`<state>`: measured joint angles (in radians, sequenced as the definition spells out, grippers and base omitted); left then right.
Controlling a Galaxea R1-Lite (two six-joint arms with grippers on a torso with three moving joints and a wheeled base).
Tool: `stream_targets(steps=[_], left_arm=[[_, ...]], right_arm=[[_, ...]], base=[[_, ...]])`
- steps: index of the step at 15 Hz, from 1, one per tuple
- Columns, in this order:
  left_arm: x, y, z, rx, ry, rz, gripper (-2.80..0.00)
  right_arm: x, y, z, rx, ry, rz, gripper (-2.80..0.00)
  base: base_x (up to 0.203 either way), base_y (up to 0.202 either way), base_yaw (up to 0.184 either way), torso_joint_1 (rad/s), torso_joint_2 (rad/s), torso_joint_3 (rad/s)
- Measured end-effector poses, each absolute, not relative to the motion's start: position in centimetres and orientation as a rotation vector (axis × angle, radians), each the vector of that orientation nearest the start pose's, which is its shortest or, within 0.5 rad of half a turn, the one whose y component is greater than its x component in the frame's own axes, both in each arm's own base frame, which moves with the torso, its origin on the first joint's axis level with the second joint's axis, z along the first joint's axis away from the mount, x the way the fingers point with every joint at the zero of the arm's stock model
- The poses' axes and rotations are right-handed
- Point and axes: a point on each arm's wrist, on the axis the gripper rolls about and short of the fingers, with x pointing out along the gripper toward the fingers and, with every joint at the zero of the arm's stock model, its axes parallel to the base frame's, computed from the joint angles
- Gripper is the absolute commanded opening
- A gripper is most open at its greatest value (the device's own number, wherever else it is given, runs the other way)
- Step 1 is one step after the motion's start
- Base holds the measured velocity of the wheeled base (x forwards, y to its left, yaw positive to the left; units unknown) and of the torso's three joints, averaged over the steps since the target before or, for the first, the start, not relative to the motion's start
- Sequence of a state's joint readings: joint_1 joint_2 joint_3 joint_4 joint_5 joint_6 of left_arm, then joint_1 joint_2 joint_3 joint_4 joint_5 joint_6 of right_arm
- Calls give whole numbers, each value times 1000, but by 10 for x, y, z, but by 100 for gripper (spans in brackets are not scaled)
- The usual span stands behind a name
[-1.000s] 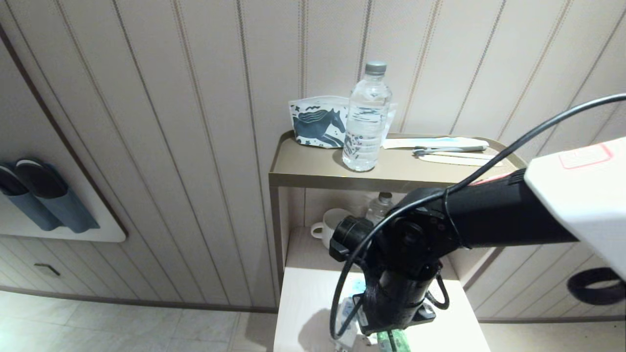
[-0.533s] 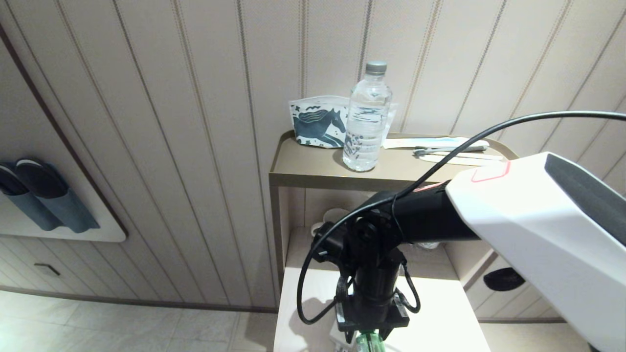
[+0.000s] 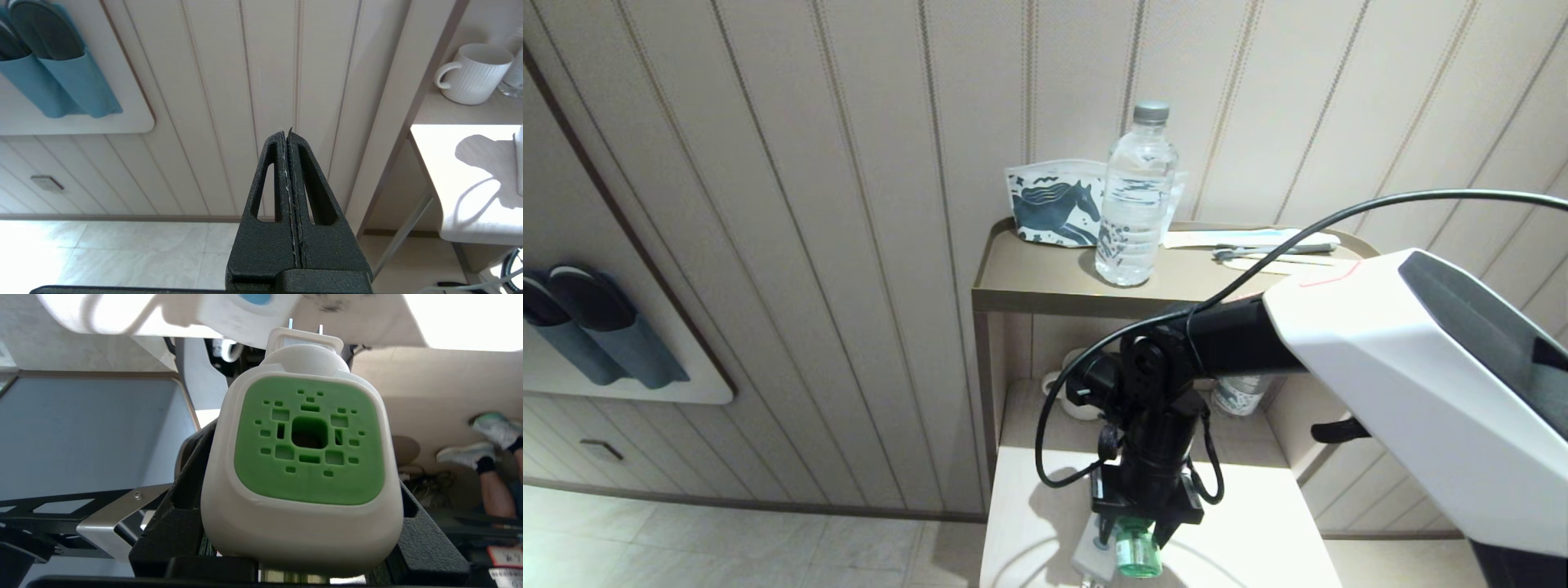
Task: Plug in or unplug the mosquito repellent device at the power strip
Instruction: Insert the plug into the socket
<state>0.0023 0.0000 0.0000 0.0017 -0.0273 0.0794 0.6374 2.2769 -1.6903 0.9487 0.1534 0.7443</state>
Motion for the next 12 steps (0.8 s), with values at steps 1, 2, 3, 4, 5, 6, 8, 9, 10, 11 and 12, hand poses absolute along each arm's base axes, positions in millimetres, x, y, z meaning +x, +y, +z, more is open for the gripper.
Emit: stream_targets(steps=[1, 2, 3, 4, 5, 6, 8, 9, 10, 11, 12], left_arm=[[-23, -1, 75, 80, 0, -25, -280], [-23, -1, 75, 79, 1, -24, -280], [-23, -1, 75, 79, 1, -25, -280], [-23, -1, 75, 79, 1, -26, -280], [-23, -1, 75, 79, 1, -26, -280], [-23, -1, 75, 79, 1, -26, -280], [-23, -1, 75, 79, 1, -25, -280], [-23, -1, 75, 79, 1, -25, -280], [-23, -1, 75, 79, 1, -25, -280], [-23, -1, 75, 79, 0, -26, -280], [-23, -1, 75, 79, 1, -26, -280]], right_arm=[[308, 231, 91, 198, 1642, 20, -280], [309, 231, 89, 201, 1644, 14, -280], [309, 231, 87, 203, 1649, 6, -280], [310, 232, 84, 209, 1653, -7, -280], [311, 232, 81, 211, 1656, -15, -280], [312, 233, 79, 211, 1658, -18, -280], [314, 234, 75, 211, 1662, -21, -280], [316, 235, 72, 213, 1660, -21, -280], [318, 235, 72, 218, 1657, -24, -280], [321, 234, 72, 225, 1651, -26, -280], [322, 234, 73, 231, 1645, -25, -280]], base=[[0, 0, 0, 0, 0, 0], [0, 0, 0, 0, 0, 0], [0, 0, 0, 0, 0, 0], [0, 0, 0, 0, 0, 0], [0, 0, 0, 0, 0, 0], [0, 0, 0, 0, 0, 0], [0, 0, 0, 0, 0, 0], [0, 0, 0, 0, 0, 0], [0, 0, 0, 0, 0, 0], [0, 0, 0, 0, 0, 0], [0, 0, 0, 0, 0, 0]])
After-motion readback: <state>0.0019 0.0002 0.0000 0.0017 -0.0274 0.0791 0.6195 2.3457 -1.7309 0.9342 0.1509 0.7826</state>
